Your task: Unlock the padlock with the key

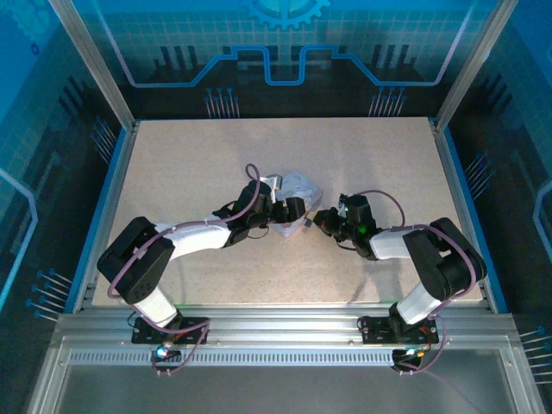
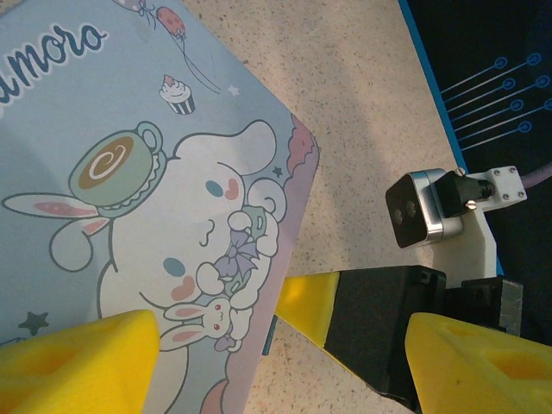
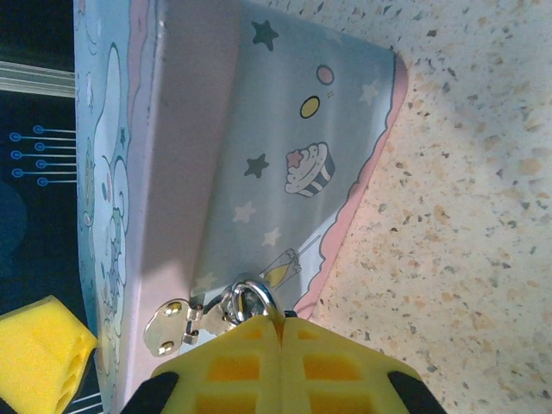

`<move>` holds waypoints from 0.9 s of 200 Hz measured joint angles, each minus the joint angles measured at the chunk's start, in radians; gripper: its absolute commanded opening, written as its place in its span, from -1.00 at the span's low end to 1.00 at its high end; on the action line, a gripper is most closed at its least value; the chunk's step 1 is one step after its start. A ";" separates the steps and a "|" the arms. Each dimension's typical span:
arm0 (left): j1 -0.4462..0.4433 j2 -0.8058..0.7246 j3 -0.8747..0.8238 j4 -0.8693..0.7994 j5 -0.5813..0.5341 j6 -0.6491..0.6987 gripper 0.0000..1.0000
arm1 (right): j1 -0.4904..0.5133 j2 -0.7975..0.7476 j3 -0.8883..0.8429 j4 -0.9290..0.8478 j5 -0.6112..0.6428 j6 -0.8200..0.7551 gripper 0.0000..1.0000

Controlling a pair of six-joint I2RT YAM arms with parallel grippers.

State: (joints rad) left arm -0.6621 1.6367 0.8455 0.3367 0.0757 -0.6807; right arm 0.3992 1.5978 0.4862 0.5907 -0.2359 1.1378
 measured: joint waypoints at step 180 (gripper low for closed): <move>0.005 -0.011 -0.025 0.027 0.000 0.000 0.56 | -0.023 0.013 0.040 0.012 0.039 -0.062 -1.00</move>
State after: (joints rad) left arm -0.6575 1.6253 0.8204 0.3634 0.0753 -0.6811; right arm 0.3767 1.6112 0.5262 0.6029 -0.1970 1.0760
